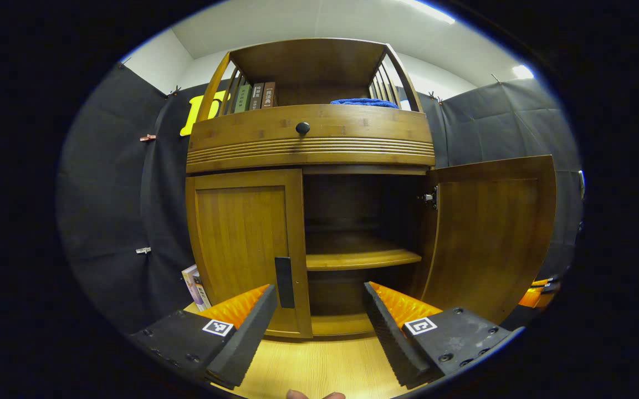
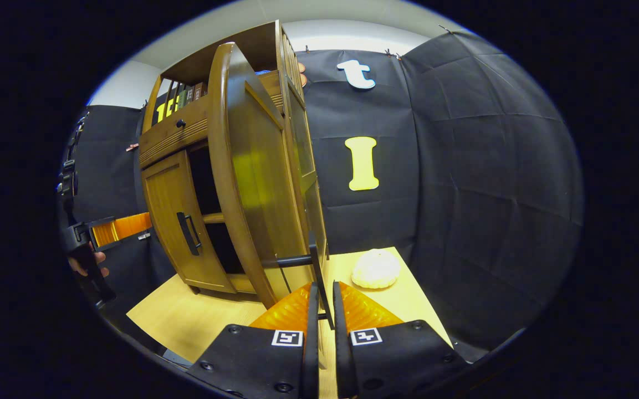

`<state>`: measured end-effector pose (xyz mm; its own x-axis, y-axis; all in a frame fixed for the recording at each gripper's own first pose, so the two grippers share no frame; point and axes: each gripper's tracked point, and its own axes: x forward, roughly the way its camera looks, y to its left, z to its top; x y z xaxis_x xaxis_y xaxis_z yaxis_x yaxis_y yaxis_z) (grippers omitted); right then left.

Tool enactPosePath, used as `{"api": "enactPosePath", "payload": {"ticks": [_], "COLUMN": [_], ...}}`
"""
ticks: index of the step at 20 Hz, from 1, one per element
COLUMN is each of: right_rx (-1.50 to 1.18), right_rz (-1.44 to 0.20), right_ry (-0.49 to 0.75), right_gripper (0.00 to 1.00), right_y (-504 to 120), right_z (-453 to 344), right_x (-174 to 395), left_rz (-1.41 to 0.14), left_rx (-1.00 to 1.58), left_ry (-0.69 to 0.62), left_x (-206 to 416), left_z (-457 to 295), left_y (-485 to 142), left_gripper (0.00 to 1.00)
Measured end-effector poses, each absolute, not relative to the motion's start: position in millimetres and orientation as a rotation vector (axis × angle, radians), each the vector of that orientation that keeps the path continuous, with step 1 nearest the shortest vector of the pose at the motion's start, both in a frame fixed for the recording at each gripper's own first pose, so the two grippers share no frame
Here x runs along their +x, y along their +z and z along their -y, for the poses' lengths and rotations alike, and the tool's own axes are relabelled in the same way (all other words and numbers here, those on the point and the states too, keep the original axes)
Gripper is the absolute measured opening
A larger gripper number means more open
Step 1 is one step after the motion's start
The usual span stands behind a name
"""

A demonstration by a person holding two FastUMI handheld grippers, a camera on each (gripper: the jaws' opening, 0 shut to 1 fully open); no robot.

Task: Open the right door of the double-door shoe cabinet with the right hand, and open the left door with the left hand.

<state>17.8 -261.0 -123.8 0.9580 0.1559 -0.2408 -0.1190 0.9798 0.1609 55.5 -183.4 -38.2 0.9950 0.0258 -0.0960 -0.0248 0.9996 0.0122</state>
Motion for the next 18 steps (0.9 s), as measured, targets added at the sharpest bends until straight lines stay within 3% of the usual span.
{"api": "enactPosePath", "payload": {"ticks": [4, 11, 18], "right_rx": [0.124, -0.023, -0.001], "right_rz": [-0.242, -0.133, -0.149], "right_ry": [0.152, 0.055, -0.012], "right_gripper": [0.17, 0.94, 0.98], "right_y": [-116.1, -91.9, -91.3], "right_z": [265.1, 308.7, 336.4], "right_x": [9.7, 2.1, -11.0], "left_rz": [-0.114, -0.126, -0.127], "left_rx": [-0.008, 0.009, 0.106], "left_ry": [0.042, 0.063, 0.078], "left_x": [62.5, 108.6, 174.6], "left_z": [178.2, 149.1, 126.2], "left_y": [-47.5, -70.5, -100.6], "left_gripper": [0.96, 0.96, 0.86]}}
